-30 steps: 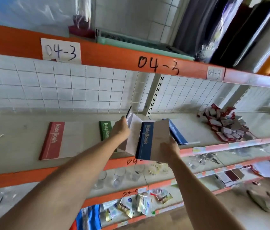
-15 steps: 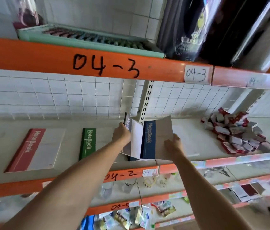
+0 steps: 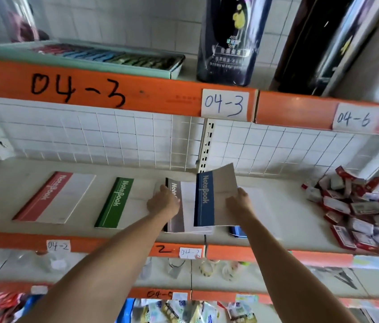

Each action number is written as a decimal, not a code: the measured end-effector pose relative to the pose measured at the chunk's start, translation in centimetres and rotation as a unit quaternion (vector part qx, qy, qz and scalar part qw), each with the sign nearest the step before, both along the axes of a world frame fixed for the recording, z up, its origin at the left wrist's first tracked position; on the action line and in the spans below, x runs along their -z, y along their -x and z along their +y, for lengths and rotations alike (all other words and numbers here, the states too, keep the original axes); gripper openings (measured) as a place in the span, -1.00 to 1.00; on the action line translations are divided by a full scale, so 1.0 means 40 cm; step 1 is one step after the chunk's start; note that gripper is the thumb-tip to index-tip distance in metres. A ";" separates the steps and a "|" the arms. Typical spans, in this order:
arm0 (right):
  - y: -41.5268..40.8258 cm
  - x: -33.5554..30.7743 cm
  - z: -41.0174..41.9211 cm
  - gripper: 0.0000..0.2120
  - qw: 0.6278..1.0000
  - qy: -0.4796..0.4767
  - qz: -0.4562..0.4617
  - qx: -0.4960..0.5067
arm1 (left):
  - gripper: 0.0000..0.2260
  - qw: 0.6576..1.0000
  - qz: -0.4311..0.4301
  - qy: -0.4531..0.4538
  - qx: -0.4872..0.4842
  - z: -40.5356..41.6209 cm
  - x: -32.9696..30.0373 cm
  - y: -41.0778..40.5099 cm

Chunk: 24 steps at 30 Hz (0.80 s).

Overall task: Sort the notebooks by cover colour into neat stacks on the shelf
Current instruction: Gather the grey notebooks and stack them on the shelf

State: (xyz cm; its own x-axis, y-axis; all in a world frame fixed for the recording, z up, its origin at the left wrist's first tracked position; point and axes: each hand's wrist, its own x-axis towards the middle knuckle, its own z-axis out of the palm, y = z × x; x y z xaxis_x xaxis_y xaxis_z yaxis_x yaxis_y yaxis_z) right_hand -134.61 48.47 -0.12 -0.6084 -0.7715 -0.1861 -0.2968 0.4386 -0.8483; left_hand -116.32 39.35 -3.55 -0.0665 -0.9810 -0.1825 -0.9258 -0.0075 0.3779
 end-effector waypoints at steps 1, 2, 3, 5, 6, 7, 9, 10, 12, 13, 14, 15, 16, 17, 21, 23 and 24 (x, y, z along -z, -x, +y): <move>0.009 0.002 -0.005 -0.55 1.000 -0.003 -0.001 -0.005 | -0.61 1.000 -0.010 0.006 0.001 0.001 0.004 0.005; 0.016 0.002 -0.007 -0.57 1.000 -0.006 0.001 -0.012 | -0.60 1.000 -0.016 0.016 0.003 0.002 0.009 0.008; 0.024 0.003 -0.010 -0.62 1.000 -0.006 0.001 -0.016 | -0.60 0.999 -0.020 0.027 0.007 0.004 0.014 0.011; 0.041 0.010 -0.015 -0.71 1.000 -0.006 0.007 -0.020 | -0.61 0.998 -0.027 0.045 0.016 0.007 0.024 0.015; 0.048 0.011 -0.017 -0.72 1.000 -0.006 0.010 -0.021 | -0.62 0.998 -0.029 0.055 0.019 0.008 0.027 0.017; 0.057 0.015 -0.020 -0.72 1.000 -0.008 0.010 -0.023 | -0.62 0.997 -0.029 0.062 0.021 0.010 0.030 0.018; 0.070 0.018 -0.020 -0.78 0.999 -0.009 0.012 -0.028 | -0.63 0.997 -0.028 0.064 0.019 0.015 0.036 0.021; 0.075 0.019 -0.019 -0.80 0.999 -0.009 0.013 -0.031 | -0.62 0.998 -0.031 0.061 0.017 0.018 0.036 0.022; 0.087 0.024 -0.017 -0.79 0.999 -0.008 0.019 -0.035 | -0.59 0.997 -0.047 0.055 0.013 0.025 0.026 0.026; 0.092 0.024 -0.015 -0.76 0.999 -0.008 0.023 -0.034 | -0.57 0.996 -0.061 0.062 0.014 0.027 0.021 0.030; 0.098 0.024 -0.012 -0.74 0.999 -0.007 0.026 -0.032 | -0.56 0.994 -0.077 0.077 0.022 0.028 0.015 0.036; 0.105 0.023 -0.007 -0.71 0.999 -0.006 0.026 -0.026 | -0.56 0.990 -0.094 0.094 0.038 0.031 0.006 0.045; 0.113 0.021 -0.001 -0.70 0.999 -0.006 0.027 -0.021 | -0.56 0.987 -0.106 0.104 0.060 0.030 0.000 0.059; 0.123 0.019 0.006 -0.69 0.999 -0.006 0.028 -0.018 | -0.55 0.985 -0.106 0.106 0.083 0.030 -0.007 0.075; 0.177 0.013 0.044 -0.68 0.999 -0.011 0.040 -0.010 | -0.51 0.985 -0.040 0.076 0.149 0.050 -0.048 0.163; 0.207 0.013 0.064 -0.71 0.999 -0.006 0.033 0.003 | -0.53 0.979 -0.037 0.092 0.177 0.072 -0.062 0.206; 0.222 0.015 0.073 -0.74 0.999 -0.005 0.033 0.009 | -0.55 0.976 -0.044 0.100 0.188 0.080 -0.064 0.225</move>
State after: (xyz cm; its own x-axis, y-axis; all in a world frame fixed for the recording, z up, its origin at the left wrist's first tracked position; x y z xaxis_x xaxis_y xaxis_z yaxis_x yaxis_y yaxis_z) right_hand -143.51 51.39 -0.73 -0.6338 -0.7583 -0.1522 -0.3438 0.4525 -0.8228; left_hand -125.33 42.56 -1.00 -0.4223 -0.9064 -0.0116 -0.8774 0.4055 0.2566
